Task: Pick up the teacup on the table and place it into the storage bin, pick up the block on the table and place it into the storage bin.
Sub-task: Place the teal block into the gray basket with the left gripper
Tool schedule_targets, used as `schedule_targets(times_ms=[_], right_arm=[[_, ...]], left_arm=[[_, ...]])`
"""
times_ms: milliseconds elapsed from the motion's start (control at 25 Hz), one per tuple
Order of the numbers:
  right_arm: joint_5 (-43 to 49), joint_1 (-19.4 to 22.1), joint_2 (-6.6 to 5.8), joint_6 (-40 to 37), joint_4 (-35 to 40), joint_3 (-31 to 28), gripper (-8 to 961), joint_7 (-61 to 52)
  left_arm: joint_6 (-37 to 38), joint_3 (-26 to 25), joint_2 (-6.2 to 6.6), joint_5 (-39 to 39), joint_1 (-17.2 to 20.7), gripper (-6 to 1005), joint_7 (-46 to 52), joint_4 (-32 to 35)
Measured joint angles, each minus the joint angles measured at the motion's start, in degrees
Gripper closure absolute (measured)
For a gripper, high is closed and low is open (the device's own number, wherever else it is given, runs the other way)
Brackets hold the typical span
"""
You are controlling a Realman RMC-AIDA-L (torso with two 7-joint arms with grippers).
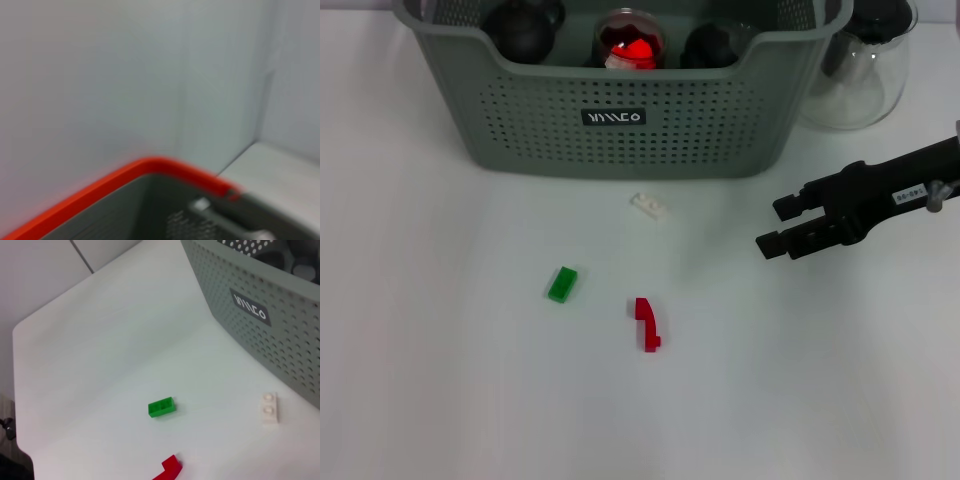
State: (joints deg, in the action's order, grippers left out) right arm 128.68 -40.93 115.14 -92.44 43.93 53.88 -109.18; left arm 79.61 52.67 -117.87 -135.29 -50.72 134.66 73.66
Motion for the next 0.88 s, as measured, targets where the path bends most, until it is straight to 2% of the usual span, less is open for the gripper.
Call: schedule_targets(times_ms=[80, 160, 240, 320, 360, 560, 880], right_arm=[[0.1, -0.1, -0.34, -0.1, 0.0, 0.0, 163, 0.2], [0.1, -0.2, -0.58, 0.0, 0.0, 0.0, 163, 0.5], [0.1, -0.3, -0.7, 0.0, 0.0, 0.0, 163, 0.7], [0.1, -0.5, -0.79, 0.0, 0.0, 0.0, 162, 0.8], [0.1, -0.5, -0.83, 0.0, 0.0, 0.0, 162, 0.8], [0.1, -0.5, -0.69, 0.2, 0.0, 0.8, 162, 0.9], [1.4, -0.8, -0.08, 0.4, 0.0, 1.1, 163, 0.9]], left_arm=[[-3.7, 1.7, 0.86, -4.8, -3.3, 599, 2.5, -5.6], [-6.3, 1.8, 1.21, -8.5, -6.1, 599, 3.6, -10.7], [-8.9, 1.7, 1.3, -11.1, -8.5, 598, 4.0, -15.5], [-10.0, 1.9, 1.29, -12.0, -9.2, 598, 4.1, -17.1], [-13.1, 2.1, 1.17, -14.5, -10.9, 598, 4.4, -21.3], [-18.1, 2.3, 0.46, -18.5, -12.8, 597, 4.5, -28.2], [-21.1, 4.8, -1.55, -20.8, -12.7, 595, 4.6, -30.1]])
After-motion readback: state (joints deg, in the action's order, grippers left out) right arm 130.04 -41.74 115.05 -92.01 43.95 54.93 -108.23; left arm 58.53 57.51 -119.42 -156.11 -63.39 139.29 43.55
